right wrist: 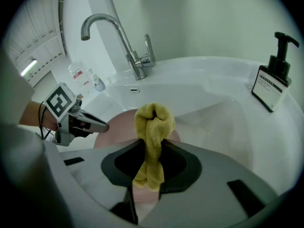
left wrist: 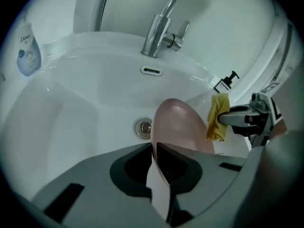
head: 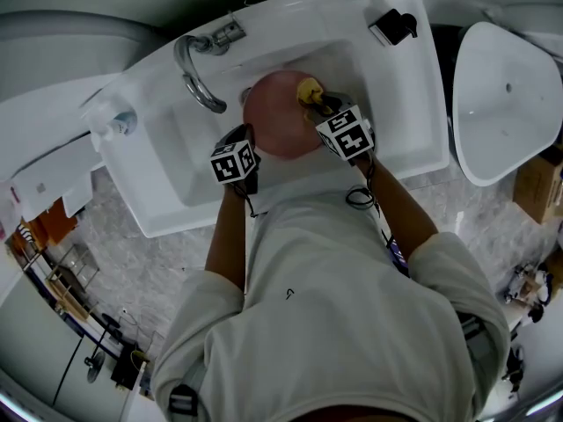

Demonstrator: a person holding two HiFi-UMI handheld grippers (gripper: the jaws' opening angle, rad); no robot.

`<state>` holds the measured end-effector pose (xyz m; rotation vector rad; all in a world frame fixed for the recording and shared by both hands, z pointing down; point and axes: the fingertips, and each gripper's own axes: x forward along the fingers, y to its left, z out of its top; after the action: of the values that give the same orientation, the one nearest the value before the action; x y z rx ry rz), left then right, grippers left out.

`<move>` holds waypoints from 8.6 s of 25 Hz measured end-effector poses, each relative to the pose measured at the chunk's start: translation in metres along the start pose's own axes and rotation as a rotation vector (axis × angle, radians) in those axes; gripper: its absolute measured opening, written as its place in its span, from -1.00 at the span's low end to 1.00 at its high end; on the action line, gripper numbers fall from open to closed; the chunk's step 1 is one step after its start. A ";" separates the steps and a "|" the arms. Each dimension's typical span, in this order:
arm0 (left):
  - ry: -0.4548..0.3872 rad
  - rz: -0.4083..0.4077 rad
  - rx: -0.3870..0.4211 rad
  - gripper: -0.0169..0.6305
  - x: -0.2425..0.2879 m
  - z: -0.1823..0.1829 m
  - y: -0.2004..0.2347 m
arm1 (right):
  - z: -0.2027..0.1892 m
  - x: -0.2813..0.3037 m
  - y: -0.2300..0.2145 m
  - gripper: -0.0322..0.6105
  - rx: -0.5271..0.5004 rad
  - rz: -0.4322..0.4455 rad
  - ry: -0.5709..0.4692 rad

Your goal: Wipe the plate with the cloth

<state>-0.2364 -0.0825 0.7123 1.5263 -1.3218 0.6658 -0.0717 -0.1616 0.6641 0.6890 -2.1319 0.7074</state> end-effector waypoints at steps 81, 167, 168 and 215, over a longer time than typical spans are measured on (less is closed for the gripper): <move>-0.078 -0.004 0.173 -0.79 -0.062 0.015 -0.045 | -0.038 0.056 -0.021 -0.62 0.193 0.082 0.291; 0.069 0.022 -0.038 -0.84 0.007 -0.009 0.016 | -0.053 0.085 0.091 -0.63 -0.335 0.246 0.360; 0.078 0.019 -0.034 -0.84 0.010 -0.009 0.016 | -0.053 0.082 0.088 -0.63 -0.294 0.228 0.344; -0.894 0.043 0.243 -0.87 -0.315 0.052 -0.180 | 0.068 -0.284 0.108 -0.63 -0.156 -0.184 -0.674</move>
<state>-0.1568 -0.0097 0.3617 2.1157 -1.9753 0.1404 -0.0195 -0.0637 0.3730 1.1355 -2.6372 0.2092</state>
